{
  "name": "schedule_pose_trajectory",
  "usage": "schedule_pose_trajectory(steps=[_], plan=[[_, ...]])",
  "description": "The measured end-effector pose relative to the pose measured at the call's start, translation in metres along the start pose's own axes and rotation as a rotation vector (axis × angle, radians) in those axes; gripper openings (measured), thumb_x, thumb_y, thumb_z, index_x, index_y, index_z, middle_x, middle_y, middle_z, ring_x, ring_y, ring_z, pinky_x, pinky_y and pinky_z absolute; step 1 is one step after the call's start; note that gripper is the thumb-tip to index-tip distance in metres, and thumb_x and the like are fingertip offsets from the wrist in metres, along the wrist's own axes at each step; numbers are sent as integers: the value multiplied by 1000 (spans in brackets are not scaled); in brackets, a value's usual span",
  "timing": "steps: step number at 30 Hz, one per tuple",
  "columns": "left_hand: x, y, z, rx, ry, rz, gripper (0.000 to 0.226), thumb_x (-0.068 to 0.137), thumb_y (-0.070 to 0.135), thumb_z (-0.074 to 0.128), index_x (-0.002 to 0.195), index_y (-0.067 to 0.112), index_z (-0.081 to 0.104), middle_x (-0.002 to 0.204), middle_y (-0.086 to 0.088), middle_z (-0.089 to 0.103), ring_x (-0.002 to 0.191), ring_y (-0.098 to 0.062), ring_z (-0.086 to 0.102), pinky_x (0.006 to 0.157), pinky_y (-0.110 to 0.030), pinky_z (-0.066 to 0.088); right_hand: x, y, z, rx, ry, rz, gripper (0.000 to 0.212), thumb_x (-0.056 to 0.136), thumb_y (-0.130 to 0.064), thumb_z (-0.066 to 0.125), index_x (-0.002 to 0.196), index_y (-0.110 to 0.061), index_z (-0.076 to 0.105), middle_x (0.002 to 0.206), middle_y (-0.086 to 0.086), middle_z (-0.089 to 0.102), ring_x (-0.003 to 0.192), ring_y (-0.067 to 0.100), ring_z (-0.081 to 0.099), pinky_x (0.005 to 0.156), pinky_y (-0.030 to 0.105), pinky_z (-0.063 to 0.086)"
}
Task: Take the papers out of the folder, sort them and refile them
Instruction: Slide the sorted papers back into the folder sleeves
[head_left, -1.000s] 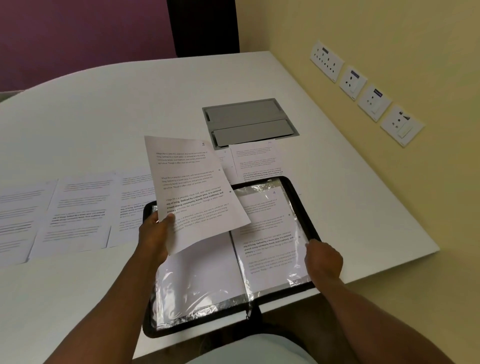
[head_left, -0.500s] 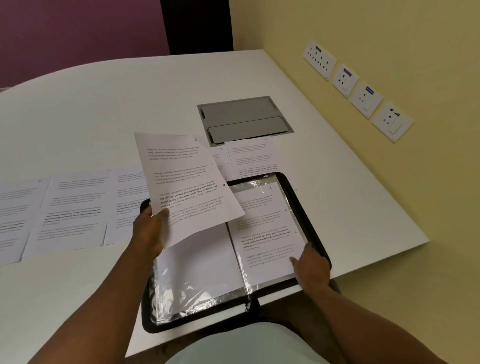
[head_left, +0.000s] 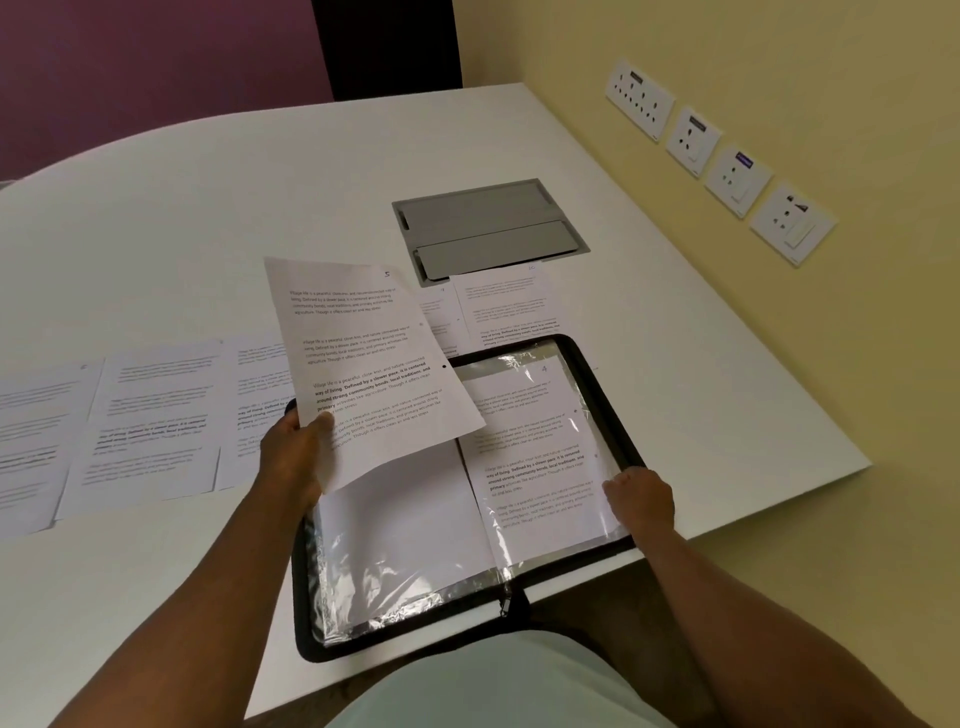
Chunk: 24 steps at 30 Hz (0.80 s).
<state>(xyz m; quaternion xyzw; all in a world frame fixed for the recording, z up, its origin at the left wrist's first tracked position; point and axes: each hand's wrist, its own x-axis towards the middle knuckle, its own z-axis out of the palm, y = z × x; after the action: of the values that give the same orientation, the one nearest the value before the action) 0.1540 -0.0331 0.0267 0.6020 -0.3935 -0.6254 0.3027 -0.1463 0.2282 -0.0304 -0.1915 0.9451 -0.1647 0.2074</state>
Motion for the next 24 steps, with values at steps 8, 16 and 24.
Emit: schedule_pose_trajectory(steps=[8, 16, 24], plan=[[11, 3, 3, -79, -14, 10, 31, 90, 9, 65, 119, 20, 64, 117, -3, 67, 107, -28, 62, 98, -48, 48, -4, -23, -23, 40, -72, -68, 29, 91, -27, 66, 68, -10, 57, 69, 1, 58, 63, 13, 56, 57, 24, 43], [21, 2, 8, -114, -27, -11, 33, 87, 9, 66, 118, 19, 65, 112, -2, 70, 104, -28, 65, 92, -46, 52, -29, -28, -20, -558, 155, -273, 14, 86, -11, 69, 73, -12, 66, 70, 1, 63, 60, 13, 56, 53, 24, 37], [24, 5, 5, -160, -37, -4, 32, 88, 7, 66, 118, 18, 66, 113, -3, 70, 104, -27, 65, 96, -47, 50, -62, -48, -12, -239, 172, -408, 17, 80, -20, 78, 74, -11, 65, 66, 1, 65, 53, 13, 57, 48, 26, 49]])
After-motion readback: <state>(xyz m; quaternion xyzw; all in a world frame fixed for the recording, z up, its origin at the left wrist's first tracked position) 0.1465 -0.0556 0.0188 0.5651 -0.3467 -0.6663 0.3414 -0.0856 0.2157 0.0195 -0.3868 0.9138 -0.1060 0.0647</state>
